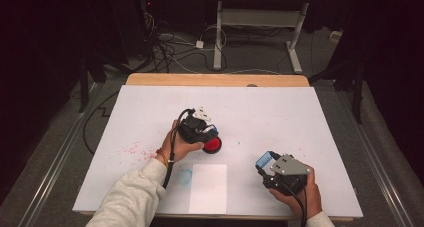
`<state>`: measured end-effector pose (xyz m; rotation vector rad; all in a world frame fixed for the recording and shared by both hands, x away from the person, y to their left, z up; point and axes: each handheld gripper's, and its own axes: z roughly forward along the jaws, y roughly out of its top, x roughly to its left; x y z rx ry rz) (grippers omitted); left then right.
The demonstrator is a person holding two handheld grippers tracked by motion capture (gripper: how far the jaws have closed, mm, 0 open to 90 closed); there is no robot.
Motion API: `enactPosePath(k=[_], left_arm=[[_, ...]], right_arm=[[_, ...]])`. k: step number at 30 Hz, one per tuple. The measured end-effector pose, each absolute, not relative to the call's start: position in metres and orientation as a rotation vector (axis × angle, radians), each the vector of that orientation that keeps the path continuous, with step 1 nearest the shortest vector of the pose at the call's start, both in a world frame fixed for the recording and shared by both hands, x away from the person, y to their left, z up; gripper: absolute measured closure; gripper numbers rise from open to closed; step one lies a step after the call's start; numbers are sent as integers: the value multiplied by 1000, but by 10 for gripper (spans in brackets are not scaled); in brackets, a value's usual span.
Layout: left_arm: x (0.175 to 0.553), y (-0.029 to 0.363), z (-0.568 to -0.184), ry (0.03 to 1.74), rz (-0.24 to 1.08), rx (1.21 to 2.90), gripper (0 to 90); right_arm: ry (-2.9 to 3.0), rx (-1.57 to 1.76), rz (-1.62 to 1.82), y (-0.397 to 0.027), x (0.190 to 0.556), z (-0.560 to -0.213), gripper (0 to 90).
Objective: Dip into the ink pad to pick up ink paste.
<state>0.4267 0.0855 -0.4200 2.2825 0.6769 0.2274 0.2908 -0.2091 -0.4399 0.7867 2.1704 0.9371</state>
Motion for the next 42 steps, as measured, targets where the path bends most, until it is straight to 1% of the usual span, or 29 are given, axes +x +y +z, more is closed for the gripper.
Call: enactPosePath(k=[19, 27, 32, 42], left_arm=[[403, 114, -401, 637, 235, 2198, 677], [387, 121, -395, 612, 273, 2165, 677], [378, 124, -390, 596, 289, 2157, 677], [370, 138, -390, 605, 294, 2151, 677]], right_arm=[[2167, 791, 946, -209, 291, -439, 408], [2159, 780, 943, -209, 290, -437, 408], [2152, 781, 951, -209, 289, -436, 408], [2168, 759, 950, -207, 290, -436, 409]])
